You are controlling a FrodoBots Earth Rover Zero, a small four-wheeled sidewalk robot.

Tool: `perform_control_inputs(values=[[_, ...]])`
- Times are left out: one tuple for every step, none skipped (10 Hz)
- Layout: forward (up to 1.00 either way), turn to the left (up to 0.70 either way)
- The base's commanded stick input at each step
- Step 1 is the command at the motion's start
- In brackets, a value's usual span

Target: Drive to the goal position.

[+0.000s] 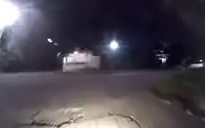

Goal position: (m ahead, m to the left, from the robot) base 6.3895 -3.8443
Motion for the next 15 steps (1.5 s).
perform_control_inputs(values=[[0.70, -0.26], [0.70, 0.00], [0.70, 0.00], [0.70, -0.25], [0.70, -0.34], [0.70, -0.35], [0.70, -0.35], [0.70, -0.35], [0.70, -0.05], [0.70, 0.00], [0.70, -0.13], [0.70, -0.35], [0.70, -0.35], [0.70, -0.17], [0.70, 0.00]])
